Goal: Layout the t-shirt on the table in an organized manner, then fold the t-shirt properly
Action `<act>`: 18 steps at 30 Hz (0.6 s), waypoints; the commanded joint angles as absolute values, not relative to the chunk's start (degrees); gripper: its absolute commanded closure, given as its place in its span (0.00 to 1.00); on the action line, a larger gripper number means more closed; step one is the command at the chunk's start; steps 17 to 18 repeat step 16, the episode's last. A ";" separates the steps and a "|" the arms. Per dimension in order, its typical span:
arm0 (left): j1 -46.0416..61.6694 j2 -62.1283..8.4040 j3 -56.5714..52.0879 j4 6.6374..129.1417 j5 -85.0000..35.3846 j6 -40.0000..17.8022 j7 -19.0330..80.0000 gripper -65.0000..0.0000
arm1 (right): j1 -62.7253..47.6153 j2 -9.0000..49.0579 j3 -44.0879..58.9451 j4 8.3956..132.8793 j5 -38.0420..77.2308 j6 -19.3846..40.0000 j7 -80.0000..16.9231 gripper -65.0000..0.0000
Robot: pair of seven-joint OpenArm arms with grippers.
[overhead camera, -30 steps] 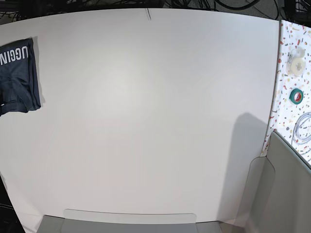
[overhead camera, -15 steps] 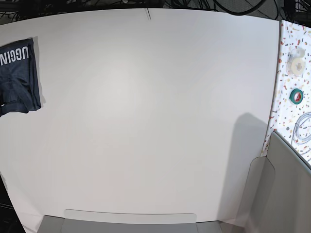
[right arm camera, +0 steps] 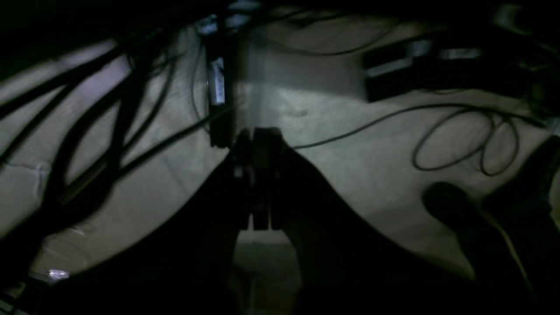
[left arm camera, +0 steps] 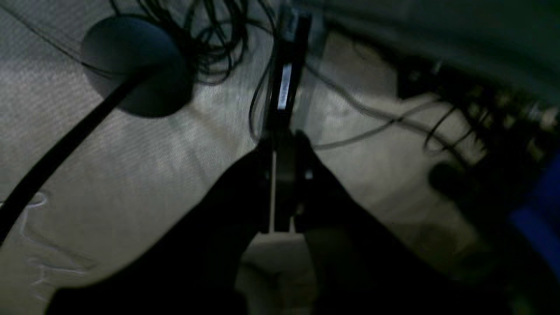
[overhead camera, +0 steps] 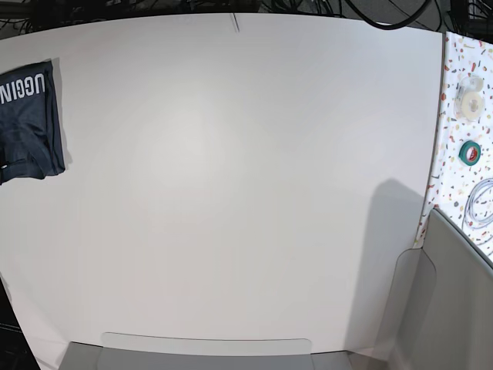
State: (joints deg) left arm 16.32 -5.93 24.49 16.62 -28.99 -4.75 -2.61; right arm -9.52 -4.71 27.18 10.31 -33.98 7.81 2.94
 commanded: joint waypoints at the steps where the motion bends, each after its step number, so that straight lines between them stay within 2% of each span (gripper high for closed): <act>1: 15.69 -7.34 25.10 16.22 -28.88 -4.70 -2.95 1.00 | -9.01 -5.49 27.12 10.42 -33.98 7.87 3.82 1.00; 7: 13.85 -7.87 25.27 15.60 -29.05 -4.79 -3.47 1.00 | -7.25 -8.22 27.03 10.42 -33.89 7.78 6.73 1.00; 18: 11.91 -7.60 25.10 15.34 -29.05 -4.79 -4.35 1.00 | -6.11 -8.31 27.56 10.68 -33.36 7.52 9.10 1.00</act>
